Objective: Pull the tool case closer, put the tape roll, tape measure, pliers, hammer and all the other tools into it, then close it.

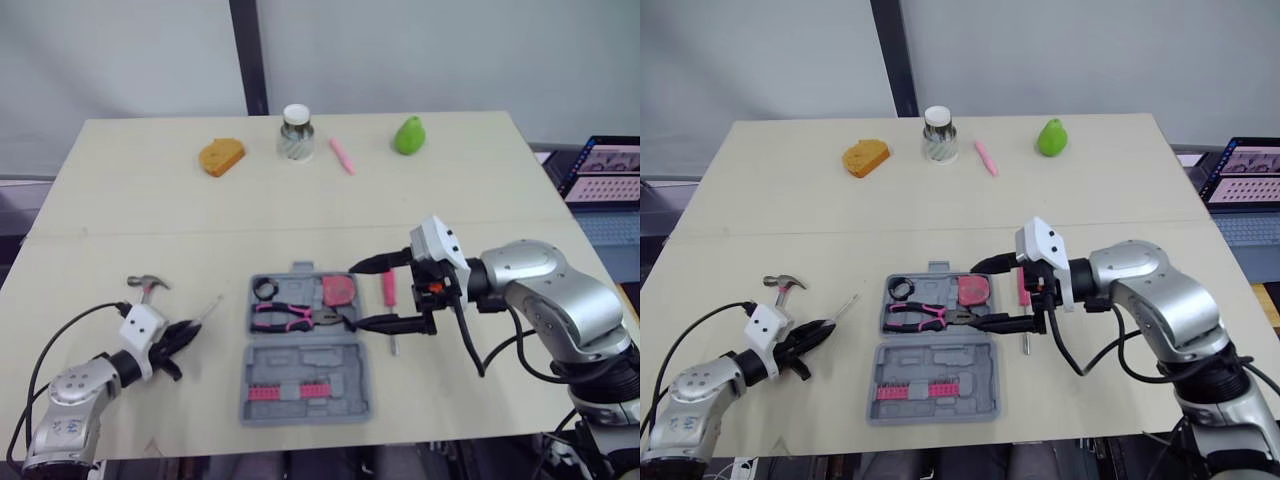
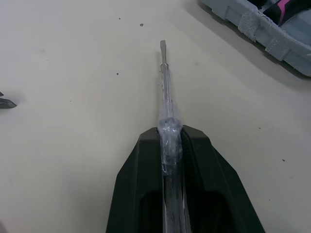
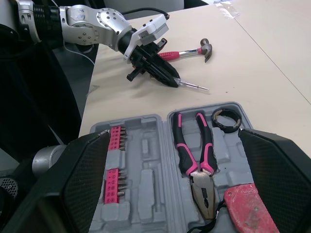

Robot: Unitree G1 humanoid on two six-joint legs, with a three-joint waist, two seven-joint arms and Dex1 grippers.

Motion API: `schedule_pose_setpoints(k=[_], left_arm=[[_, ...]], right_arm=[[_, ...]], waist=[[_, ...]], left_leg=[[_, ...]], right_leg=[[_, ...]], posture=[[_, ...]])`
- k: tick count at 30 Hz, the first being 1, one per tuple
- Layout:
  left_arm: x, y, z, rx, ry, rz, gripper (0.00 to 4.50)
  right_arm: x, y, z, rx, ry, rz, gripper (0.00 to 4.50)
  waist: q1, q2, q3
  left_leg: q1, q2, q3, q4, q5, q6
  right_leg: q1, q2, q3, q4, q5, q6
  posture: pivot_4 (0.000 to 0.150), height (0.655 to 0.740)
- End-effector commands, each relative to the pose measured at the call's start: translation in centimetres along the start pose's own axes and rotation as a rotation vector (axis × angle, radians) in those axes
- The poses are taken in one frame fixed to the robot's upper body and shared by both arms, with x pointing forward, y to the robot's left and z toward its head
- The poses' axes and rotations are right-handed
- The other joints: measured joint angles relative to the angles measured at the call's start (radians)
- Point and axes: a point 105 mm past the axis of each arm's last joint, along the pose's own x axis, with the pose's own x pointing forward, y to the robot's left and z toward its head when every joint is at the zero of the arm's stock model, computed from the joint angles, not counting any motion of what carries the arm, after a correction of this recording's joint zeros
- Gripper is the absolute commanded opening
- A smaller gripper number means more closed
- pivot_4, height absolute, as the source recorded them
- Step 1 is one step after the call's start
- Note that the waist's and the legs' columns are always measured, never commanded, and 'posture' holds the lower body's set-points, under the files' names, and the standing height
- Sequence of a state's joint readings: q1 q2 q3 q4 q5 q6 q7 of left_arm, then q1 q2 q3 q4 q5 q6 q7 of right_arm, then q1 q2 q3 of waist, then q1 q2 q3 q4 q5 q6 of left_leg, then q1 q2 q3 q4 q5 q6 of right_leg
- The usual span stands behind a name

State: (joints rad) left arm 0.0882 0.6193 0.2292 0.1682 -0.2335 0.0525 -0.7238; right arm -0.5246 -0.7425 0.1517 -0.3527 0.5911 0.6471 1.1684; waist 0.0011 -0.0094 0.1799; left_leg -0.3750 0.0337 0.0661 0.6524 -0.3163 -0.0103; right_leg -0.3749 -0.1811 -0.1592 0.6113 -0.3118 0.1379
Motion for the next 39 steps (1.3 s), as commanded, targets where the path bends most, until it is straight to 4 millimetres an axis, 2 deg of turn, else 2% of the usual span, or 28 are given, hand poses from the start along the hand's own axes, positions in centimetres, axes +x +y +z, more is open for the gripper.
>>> schedule_pose_setpoints(k=[1,3,7,14,17,20,23,27,34,39], left_arm=[[-0.1,-0.5,-1.2,-0.026,0.038,-0.030,0.07],[0.1,-1.1,-0.5,0.004,0.027,-0.078,0.07],[0.3,-2.6,3.4,0.095,-0.006,-0.211,0.07],[0.1,-7.5,8.9,0.290,0.091,-0.572,0.07],[0.3,-8.3,10.2,0.353,0.128,-0.640,0.07],[0.6,-8.1,12.0,0.396,0.132,-0.656,0.07],[0.6,-8.7,12.4,0.433,0.169,-0.695,0.07],[1.2,-11.1,12.5,0.499,0.202,-0.790,0.07],[3.1,-12.5,13.2,0.608,0.263,-0.806,0.07],[3.8,-13.0,12.5,0.669,0.322,-0.804,0.07]], right_arm=[[-0.2,0.4,0.5,-0.047,-0.010,0.003,4.50],[-0.4,0.5,0.1,-0.040,-0.001,-0.004,4.50],[-1.2,1.1,-1.7,-0.020,0.053,-0.013,4.50],[-2.0,2.2,-4.3,-0.008,0.154,-0.017,4.50],[-2.3,2.6,-4.8,-0.007,0.170,-0.026,4.50],[-2.6,3.1,-5.0,0.011,0.174,-0.039,4.50],[-2.7,3.6,-5.2,0.023,0.181,-0.043,4.50],[-2.9,4.0,-5.4,0.032,0.196,-0.051,4.50],[-3.3,4.1,-5.7,0.034,0.229,-0.074,4.50],[-3.5,4.0,-5.9,0.027,0.250,-0.085,4.50]], waist=[[0.000,0.000,0.000],[0.001,0.000,0.000],[0.006,0.000,0.000],[0.019,0.000,0.000],[0.022,0.000,0.000],[0.023,0.000,0.000],[0.022,0.000,0.000],[0.024,0.000,0.000],[0.033,0.000,0.000],[0.033,0.000,0.000]], left_leg=[[0.000,0.000,0.000,0.000,0.000,0.000],[0.000,0.000,0.000,0.000,0.000,0.000],[0.000,0.000,0.000,0.000,0.000,0.000],[-0.001,0.000,0.000,0.002,0.000,0.000],[-0.001,0.000,0.001,0.002,0.000,0.000],[-0.001,0.000,0.001,0.002,0.000,0.000],[-0.001,0.000,0.001,0.002,0.000,0.000],[-0.001,0.000,0.001,0.002,0.000,0.000],[-0.005,0.000,0.000,0.009,-0.001,0.002],[-0.008,0.000,0.000,0.012,-0.002,0.004]], right_leg=[[0.000,0.000,0.000,0.000,0.000,0.000],[0.000,0.000,0.000,0.000,0.000,0.000],[0.000,0.000,0.000,0.000,0.000,0.000],[0.000,0.000,0.001,0.000,0.000,0.000],[0.000,0.000,0.001,0.000,0.000,0.000],[0.000,0.001,0.001,0.000,0.000,0.000],[0.000,0.001,0.001,0.000,0.000,0.000],[0.000,0.001,0.001,-0.001,0.000,0.000],[0.000,0.001,0.001,0.000,0.000,0.000],[-0.001,0.001,0.000,-0.001,0.001,0.001]], posture=[[0.150,0.7400],[0.150,0.7400],[0.150,0.7400],[0.150,0.7400],[0.150,0.7400],[0.150,0.7400],[0.150,0.7400],[0.150,0.7400],[0.150,0.7400],[0.150,0.7400]])
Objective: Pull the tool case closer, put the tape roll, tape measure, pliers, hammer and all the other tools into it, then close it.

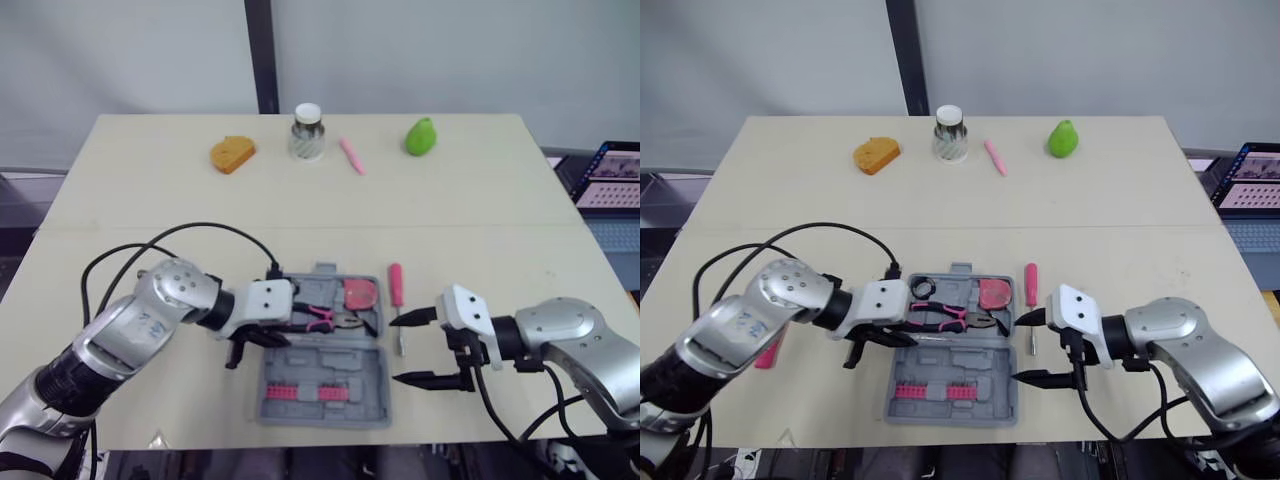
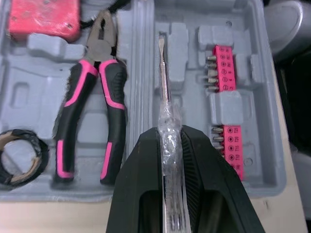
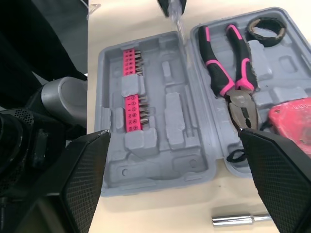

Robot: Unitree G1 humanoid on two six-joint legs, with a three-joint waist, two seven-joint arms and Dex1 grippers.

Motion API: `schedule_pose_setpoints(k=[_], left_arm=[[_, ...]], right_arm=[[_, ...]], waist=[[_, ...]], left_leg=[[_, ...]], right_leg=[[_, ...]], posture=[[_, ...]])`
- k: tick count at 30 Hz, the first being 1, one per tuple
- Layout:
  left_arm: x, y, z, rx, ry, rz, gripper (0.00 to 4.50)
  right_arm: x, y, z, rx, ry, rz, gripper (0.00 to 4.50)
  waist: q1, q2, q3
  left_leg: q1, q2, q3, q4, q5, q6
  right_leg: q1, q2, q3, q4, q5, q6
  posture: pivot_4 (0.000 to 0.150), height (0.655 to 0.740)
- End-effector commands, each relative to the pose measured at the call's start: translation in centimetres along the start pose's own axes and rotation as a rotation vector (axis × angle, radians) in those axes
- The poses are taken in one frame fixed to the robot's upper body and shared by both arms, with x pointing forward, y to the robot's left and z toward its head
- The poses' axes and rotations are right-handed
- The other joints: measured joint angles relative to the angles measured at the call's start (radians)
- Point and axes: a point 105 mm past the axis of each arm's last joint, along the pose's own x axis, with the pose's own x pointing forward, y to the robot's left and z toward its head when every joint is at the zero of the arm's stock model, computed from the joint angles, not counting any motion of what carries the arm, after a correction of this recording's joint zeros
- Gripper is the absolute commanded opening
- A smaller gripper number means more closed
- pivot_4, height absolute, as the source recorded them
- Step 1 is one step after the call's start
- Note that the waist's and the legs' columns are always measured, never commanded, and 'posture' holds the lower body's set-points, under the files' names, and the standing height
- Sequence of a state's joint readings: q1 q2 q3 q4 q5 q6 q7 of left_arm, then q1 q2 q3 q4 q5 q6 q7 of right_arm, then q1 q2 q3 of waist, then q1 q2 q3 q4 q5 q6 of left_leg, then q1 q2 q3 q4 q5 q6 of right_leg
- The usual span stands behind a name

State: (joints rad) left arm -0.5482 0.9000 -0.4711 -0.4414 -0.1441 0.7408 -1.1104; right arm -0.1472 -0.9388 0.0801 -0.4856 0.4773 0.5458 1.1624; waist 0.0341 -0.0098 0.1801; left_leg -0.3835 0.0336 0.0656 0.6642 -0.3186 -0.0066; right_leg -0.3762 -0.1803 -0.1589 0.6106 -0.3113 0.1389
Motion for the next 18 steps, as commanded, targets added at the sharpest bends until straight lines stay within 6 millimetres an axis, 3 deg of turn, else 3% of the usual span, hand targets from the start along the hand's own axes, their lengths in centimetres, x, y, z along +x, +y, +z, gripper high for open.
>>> schedule_pose_setpoints(k=[1,18], left_arm=[[0.5,-0.3,0.3,0.041,0.032,-0.009,0.07],[3.4,0.4,2.6,0.042,0.025,-0.004,0.07]], right_arm=[[-0.4,0.1,0.8,-0.051,0.001,-0.016,4.50],[-0.7,0.2,0.9,-0.040,0.003,-0.035,4.50]], waist=[[-0.001,0.000,0.000],[0.018,0.000,0.000]], left_leg=[[0.000,0.000,0.000,0.000,0.000,0.000],[-0.003,0.000,-0.001,0.006,-0.001,0.002]], right_leg=[[0.000,0.000,0.000,0.000,0.000,0.000],[0.000,0.000,0.000,0.000,0.001,0.002]], posture=[[0.150,0.7400],[0.150,0.7400]])
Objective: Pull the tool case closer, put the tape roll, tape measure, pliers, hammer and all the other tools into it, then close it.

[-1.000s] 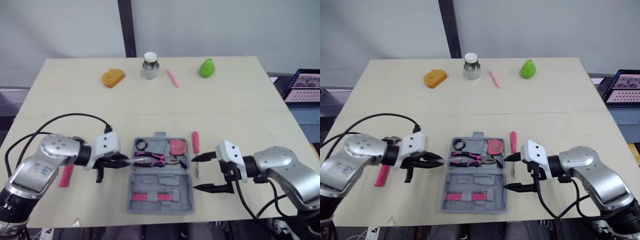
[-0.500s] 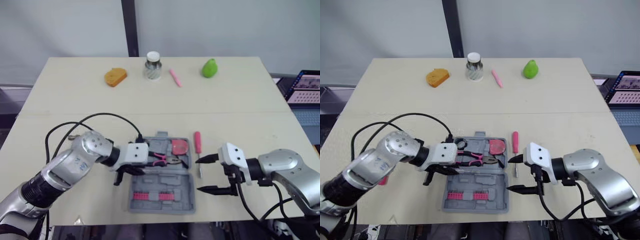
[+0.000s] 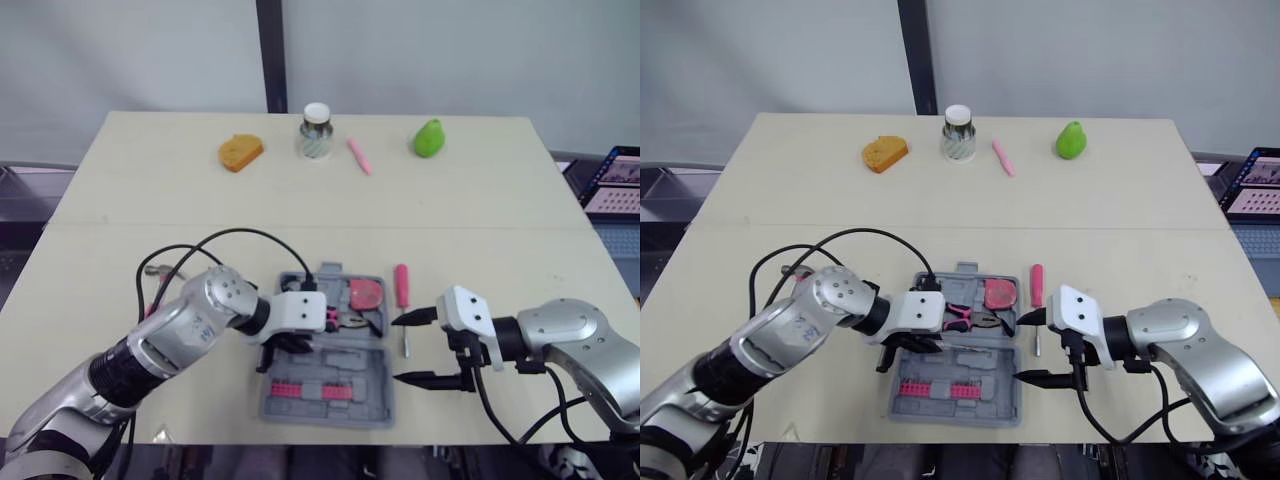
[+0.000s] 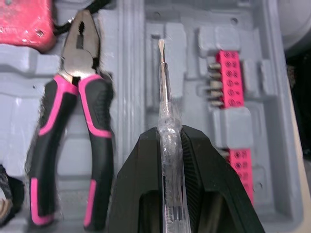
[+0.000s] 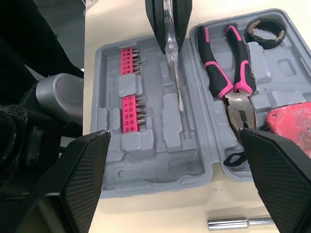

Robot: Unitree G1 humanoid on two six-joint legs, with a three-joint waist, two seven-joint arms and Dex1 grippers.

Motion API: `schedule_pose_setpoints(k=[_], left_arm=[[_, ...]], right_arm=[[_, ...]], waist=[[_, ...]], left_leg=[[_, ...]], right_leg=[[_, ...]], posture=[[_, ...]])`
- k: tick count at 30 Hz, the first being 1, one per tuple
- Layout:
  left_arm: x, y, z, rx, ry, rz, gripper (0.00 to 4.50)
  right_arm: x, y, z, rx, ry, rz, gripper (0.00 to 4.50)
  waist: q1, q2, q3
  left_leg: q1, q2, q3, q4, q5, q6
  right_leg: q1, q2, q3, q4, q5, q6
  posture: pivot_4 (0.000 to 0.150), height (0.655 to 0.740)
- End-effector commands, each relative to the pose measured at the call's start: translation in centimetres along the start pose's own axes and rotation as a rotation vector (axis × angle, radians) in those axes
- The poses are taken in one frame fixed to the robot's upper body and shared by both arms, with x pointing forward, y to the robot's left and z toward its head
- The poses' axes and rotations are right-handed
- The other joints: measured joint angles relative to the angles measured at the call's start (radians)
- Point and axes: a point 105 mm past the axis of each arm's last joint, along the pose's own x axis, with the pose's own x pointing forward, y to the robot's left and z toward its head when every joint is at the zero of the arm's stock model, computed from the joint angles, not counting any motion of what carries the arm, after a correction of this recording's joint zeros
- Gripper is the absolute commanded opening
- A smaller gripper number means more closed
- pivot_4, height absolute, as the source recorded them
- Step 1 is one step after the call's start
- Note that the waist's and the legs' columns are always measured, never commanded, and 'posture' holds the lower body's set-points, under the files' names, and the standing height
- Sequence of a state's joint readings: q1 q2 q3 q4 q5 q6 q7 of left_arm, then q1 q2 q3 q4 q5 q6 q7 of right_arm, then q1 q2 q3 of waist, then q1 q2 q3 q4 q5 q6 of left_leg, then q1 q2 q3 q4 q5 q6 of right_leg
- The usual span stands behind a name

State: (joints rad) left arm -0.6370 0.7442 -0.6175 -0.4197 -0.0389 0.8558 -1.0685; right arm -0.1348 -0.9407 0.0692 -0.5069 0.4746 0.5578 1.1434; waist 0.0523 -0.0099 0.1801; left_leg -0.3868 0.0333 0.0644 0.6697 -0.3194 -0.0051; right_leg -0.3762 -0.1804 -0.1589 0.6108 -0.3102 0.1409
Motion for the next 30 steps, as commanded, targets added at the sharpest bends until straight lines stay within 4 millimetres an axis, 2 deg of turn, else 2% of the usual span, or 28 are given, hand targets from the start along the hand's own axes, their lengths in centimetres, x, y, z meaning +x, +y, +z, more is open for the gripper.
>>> schedule_pose_setpoints(k=[1,30], left_arm=[[0.2,0.2,0.7,0.027,0.000,0.014,0.07],[2.3,-0.2,0.6,-0.023,0.006,-0.004,0.07]], right_arm=[[-0.6,0.1,0.9,-0.038,-0.004,-0.017,4.50],[-0.8,0.3,0.8,-0.018,-0.015,-0.033,4.50]], waist=[[0.001,0.000,0.000],[0.002,0.000,0.000]], left_leg=[[0.000,0.000,0.000,0.000,0.000,0.000],[-0.003,0.000,0.000,0.009,-0.003,0.005]], right_leg=[[0.000,0.000,0.000,0.000,0.000,0.000],[0.000,0.000,0.000,0.002,0.000,0.001]], posture=[[0.150,0.7400],[0.150,0.7400]])
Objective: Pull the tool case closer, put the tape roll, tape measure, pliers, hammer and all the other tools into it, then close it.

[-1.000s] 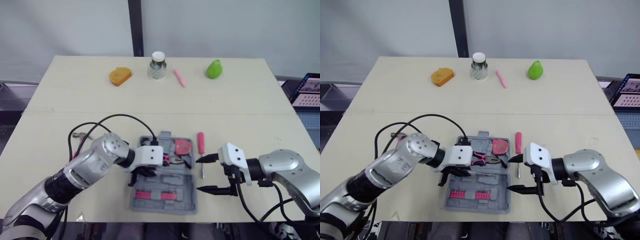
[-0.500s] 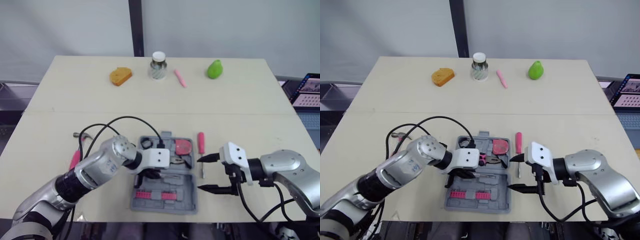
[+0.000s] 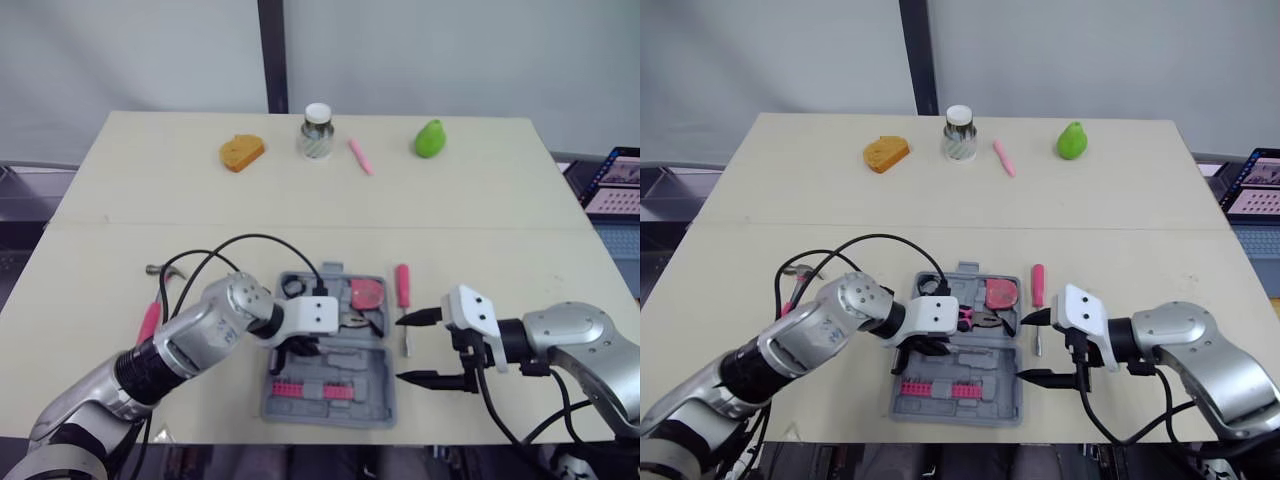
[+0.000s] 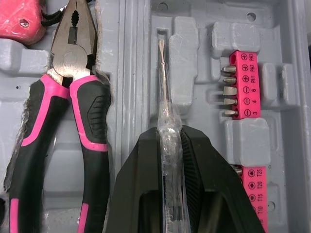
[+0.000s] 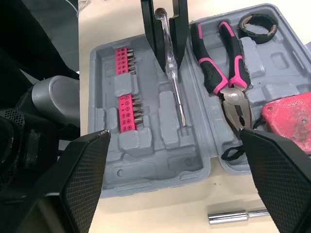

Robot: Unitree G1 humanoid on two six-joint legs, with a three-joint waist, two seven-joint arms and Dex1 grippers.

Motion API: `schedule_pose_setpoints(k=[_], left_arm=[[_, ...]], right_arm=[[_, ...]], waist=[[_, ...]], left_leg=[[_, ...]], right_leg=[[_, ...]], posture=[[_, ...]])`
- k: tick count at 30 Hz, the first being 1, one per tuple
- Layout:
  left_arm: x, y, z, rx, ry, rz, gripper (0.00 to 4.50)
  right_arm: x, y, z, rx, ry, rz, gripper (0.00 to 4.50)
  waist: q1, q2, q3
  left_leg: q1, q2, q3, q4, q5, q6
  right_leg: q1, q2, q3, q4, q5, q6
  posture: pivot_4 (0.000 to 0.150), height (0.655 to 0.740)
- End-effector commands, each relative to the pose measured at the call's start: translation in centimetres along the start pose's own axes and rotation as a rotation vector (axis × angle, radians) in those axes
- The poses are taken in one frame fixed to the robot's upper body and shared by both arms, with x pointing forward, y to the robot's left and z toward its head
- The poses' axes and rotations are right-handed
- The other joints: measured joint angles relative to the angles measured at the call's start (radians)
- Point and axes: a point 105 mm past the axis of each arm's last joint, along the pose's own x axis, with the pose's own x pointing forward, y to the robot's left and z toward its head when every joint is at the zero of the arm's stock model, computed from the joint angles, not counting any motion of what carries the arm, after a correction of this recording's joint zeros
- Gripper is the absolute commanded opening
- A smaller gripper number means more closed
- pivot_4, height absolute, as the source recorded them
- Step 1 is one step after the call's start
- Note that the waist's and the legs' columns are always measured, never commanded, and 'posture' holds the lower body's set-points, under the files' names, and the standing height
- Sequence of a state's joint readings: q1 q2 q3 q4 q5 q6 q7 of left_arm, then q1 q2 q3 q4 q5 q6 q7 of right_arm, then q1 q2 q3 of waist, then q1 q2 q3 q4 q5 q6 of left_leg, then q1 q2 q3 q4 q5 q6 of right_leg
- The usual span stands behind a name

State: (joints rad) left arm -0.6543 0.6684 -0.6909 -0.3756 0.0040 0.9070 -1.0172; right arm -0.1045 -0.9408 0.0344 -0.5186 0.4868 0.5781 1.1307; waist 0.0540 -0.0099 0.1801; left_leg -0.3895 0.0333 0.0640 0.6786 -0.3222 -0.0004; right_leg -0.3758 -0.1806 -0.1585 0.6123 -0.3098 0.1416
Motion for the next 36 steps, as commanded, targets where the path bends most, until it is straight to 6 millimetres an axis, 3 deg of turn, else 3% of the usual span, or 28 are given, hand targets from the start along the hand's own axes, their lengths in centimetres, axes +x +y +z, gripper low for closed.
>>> schedule_pose_setpoints(k=[1,25,29,36], left_arm=[[0.3,-0.4,0.5,0.001,-0.026,-0.012,0.07],[1.0,-0.5,0.1,-0.014,-0.031,-0.007,0.07],[0.6,-0.9,0.8,-0.015,-0.056,-0.027,1.95],[-0.3,-1.3,2.8,-0.045,-0.125,-0.045,1.95]], right_arm=[[-0.4,0.3,1.0,-0.045,-0.014,-0.007,4.50],[-0.4,0.5,0.9,-0.036,-0.024,-0.003,4.50],[-0.4,0.6,0.9,-0.034,-0.026,0.000,4.50],[-0.4,0.6,1.1,-0.031,-0.034,0.006,4.50]], waist=[[0.000,0.000,0.000],[0.000,0.000,0.000],[0.000,0.000,0.000],[-0.001,0.000,0.000]], left_leg=[[0.000,0.000,0.000,0.000,0.000,0.000],[0.000,0.000,0.000,0.002,-0.001,0.001],[0.000,0.000,0.000,0.002,-0.001,0.001],[0.000,0.000,0.000,0.003,-0.001,0.001]], right_leg=[[0.000,0.000,0.000,0.000,0.000,0.000],[0.001,0.000,0.000,0.000,0.000,0.000],[0.001,0.000,0.000,0.000,0.000,0.000],[0.001,0.000,0.000,0.001,0.000,0.001]], posture=[[0.150,0.7400],[0.150,0.7400],[0.150,0.7400],[0.150,0.7400]])
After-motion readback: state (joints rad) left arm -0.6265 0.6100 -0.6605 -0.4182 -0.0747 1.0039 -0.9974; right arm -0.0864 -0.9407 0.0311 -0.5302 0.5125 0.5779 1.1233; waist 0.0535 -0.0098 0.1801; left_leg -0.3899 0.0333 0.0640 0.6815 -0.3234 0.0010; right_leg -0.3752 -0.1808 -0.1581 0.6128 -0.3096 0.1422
